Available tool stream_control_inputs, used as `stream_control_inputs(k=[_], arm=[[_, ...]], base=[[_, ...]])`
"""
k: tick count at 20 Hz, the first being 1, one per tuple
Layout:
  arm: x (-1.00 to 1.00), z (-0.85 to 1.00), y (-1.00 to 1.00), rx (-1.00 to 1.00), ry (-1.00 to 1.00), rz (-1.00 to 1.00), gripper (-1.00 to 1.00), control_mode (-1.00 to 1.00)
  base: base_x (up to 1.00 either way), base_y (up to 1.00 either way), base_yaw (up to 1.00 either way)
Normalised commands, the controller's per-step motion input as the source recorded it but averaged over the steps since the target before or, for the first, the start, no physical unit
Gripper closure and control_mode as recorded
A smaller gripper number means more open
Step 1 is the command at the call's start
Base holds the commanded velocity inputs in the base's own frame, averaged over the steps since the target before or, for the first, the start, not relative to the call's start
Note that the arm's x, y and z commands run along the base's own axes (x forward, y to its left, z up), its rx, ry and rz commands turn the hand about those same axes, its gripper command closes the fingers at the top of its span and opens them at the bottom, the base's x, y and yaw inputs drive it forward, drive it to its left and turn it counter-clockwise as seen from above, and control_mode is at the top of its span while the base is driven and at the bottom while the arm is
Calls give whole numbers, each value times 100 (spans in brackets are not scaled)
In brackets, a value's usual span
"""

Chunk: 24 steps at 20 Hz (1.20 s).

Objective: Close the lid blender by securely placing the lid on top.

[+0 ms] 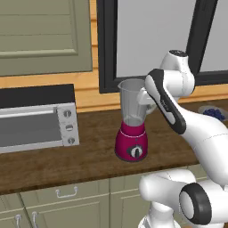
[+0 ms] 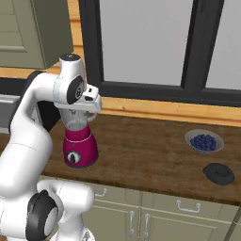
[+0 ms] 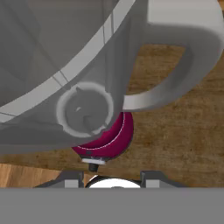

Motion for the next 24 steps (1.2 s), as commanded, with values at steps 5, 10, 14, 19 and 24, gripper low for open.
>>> stream_control_inputs(k=[5, 10, 14, 19, 24], arm=[[0, 0, 0, 0, 0, 0, -100, 100], [0, 0, 0, 0, 0, 0, -100, 100], [0, 0, 0, 0, 0, 0, -100, 100], [0, 0, 0, 0, 0, 0, -100, 100], [0, 0, 0, 0, 0, 0, -100, 100]], base=[[-3, -8, 0], [14, -65, 0], [23, -77, 0], [26, -53, 0], [8, -14, 0]])
